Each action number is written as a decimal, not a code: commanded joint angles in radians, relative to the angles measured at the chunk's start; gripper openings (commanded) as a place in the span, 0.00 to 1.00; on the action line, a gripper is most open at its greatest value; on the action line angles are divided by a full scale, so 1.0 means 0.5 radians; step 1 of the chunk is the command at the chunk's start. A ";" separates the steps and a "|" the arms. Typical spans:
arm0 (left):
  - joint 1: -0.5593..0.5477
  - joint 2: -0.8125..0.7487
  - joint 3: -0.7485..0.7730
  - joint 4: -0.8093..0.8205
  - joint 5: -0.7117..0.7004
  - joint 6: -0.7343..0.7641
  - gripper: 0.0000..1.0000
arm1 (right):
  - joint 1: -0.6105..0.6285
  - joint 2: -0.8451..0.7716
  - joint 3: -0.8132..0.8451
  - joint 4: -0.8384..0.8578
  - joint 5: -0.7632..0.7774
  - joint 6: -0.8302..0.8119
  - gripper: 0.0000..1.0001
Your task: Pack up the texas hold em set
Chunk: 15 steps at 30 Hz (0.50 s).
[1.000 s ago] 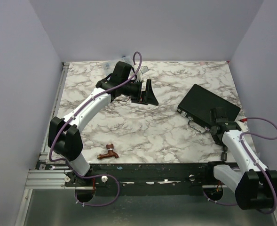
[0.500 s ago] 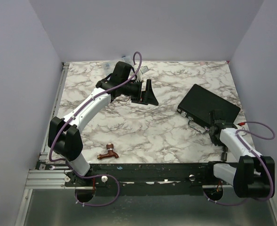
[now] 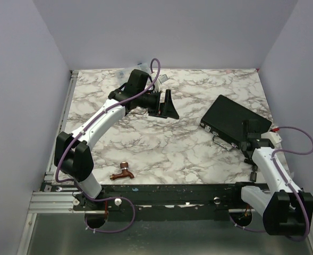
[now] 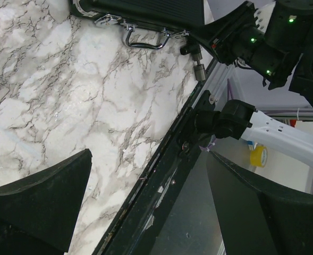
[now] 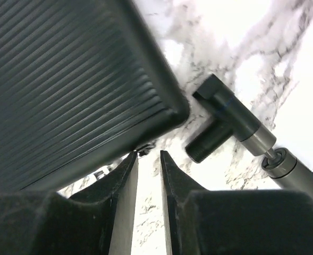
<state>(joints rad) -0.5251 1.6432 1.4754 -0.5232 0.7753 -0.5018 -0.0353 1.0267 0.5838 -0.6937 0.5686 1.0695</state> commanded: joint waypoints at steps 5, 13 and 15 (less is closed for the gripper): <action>-0.008 -0.031 0.028 0.021 0.039 0.004 0.89 | -0.002 -0.068 0.222 0.311 -0.134 -0.485 0.34; -0.008 -0.047 0.012 0.035 0.003 0.020 0.89 | 0.004 0.081 0.372 0.519 -0.861 -0.812 0.47; -0.008 -0.063 0.010 0.034 -0.024 0.036 0.89 | 0.033 0.112 0.403 0.557 -1.029 -0.840 0.49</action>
<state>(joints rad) -0.5251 1.6428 1.4754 -0.5220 0.7750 -0.5014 -0.0341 1.0561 0.7364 -0.4896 0.2882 0.7383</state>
